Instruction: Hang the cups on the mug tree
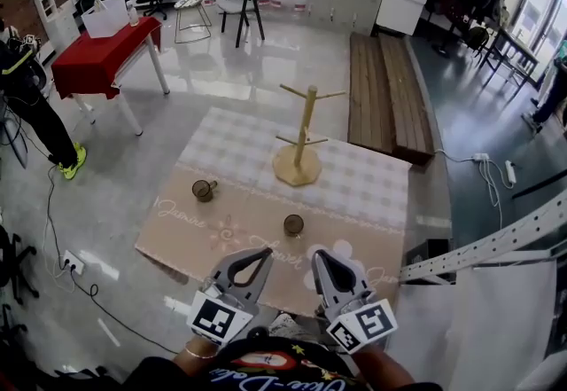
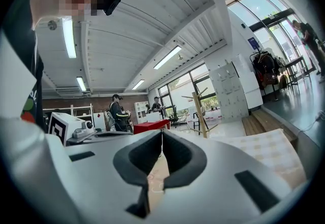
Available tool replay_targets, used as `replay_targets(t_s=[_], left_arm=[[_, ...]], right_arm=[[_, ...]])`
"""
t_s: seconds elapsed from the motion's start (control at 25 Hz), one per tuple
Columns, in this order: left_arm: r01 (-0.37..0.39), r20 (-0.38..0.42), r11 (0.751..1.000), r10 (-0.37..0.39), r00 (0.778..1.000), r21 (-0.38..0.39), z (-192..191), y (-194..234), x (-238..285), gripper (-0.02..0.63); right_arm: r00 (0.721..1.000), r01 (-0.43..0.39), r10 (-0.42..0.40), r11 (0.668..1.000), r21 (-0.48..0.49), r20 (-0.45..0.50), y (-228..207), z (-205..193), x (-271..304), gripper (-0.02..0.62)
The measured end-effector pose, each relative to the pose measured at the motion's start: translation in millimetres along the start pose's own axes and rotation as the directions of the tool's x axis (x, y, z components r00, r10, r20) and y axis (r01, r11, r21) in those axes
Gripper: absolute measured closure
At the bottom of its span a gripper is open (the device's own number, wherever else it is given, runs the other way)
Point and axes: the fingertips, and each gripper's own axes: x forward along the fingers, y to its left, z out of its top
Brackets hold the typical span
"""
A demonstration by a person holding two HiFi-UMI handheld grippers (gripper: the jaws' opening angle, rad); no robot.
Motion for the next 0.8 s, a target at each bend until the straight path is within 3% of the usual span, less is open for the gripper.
replay_targets(t_s=[0.8], left_arm=[[-0.037, -0.005, 0.999, 0.037, 0.999, 0.038, 0.8, 2.4, 46.6, 0.598]], right_arm=[[0.998, -0.056, 0.056, 0.998, 0.0, -0.005, -45.6, -11.2, 18.7, 0.585]])
